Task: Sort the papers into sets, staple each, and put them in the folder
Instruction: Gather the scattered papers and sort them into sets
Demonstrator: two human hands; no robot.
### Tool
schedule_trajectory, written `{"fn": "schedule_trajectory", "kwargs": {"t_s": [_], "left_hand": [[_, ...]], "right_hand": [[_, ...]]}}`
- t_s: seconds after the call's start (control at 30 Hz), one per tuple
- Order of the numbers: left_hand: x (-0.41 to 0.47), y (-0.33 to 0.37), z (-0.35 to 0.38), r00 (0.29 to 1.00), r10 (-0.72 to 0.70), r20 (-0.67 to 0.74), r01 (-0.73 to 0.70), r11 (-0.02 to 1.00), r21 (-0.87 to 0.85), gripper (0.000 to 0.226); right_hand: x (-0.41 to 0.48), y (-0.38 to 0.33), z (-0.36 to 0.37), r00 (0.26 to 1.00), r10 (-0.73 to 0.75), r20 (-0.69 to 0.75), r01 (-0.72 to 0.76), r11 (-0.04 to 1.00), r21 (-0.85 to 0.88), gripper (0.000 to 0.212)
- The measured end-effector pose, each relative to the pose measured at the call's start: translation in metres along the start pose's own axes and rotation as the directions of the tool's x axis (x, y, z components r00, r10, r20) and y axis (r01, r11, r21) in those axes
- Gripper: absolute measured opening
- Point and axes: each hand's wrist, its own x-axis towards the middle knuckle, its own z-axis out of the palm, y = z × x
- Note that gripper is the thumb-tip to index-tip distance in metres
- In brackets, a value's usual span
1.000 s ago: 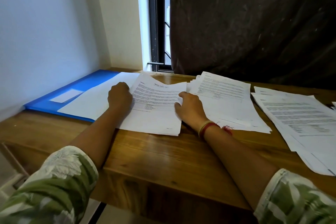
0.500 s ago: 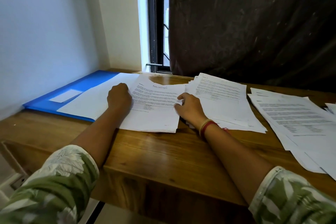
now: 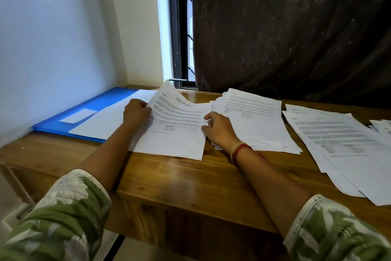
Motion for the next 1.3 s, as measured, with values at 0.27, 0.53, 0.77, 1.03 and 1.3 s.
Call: {"fn": "schedule_trajectory", "kwargs": {"t_s": [0.27,0.53,0.77,1.03,1.3], "left_hand": [[0.004,-0.004,-0.011,0.998,-0.040,0.049,0.055,0.931,-0.361,0.012],[-0.001,0.006,-0.019,0.964,-0.054,0.259,0.215,0.730,-0.648,0.007],[-0.015,0.044,-0.027,0.766,0.258,0.589,0.265,0.709,-0.654,0.026],[-0.058,0.212,0.080,0.599,0.365,0.712,0.293,0.728,-0.620,0.030],[-0.183,0.346,0.188,0.444,0.448,0.776,0.294,0.746,-0.598,0.028]], "right_hand": [[-0.002,-0.002,-0.003,0.997,0.049,-0.065,-0.030,0.962,0.272,0.043],[0.012,0.001,-0.001,0.973,0.223,0.066,-0.193,0.618,0.762,0.046],[0.006,0.003,-0.044,0.986,0.165,-0.014,-0.094,0.625,0.775,0.032],[-0.044,0.098,-0.210,0.894,0.323,-0.311,-0.008,0.705,0.709,0.025],[-0.148,0.214,-0.389,0.488,0.433,-0.758,-0.267,0.901,0.342,0.014]]}}
